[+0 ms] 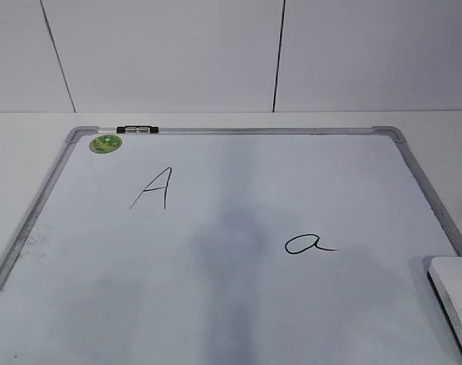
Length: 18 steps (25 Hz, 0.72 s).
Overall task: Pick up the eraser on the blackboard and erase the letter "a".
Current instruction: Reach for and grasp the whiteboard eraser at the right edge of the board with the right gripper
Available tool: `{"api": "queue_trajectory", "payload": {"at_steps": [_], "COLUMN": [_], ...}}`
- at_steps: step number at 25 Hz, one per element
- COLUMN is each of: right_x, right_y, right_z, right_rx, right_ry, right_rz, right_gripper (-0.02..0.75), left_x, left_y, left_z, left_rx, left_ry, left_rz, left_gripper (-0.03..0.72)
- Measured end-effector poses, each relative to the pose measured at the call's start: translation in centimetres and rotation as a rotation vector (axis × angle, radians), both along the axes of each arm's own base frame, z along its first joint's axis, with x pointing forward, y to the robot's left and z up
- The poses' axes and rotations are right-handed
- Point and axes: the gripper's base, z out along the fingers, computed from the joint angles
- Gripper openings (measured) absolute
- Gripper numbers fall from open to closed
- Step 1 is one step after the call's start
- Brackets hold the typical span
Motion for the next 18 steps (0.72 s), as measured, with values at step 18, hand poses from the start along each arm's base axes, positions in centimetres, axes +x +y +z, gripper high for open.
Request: {"api": "queue_trajectory", "payload": {"at_steps": [18], "right_x": [10.4], "right_y": [0.4], "right_z": [-1.7], "right_rx": [-0.010], "right_ry": [0.523], "right_rz": [0.003], "right_gripper": [0.558], "left_x": [0.0], "left_y": [0.0], "left_z": [0.0], "left_rx": [0.000], "left_ry": [0.000], "left_rz": [0.000], "left_gripper": [0.245]}}
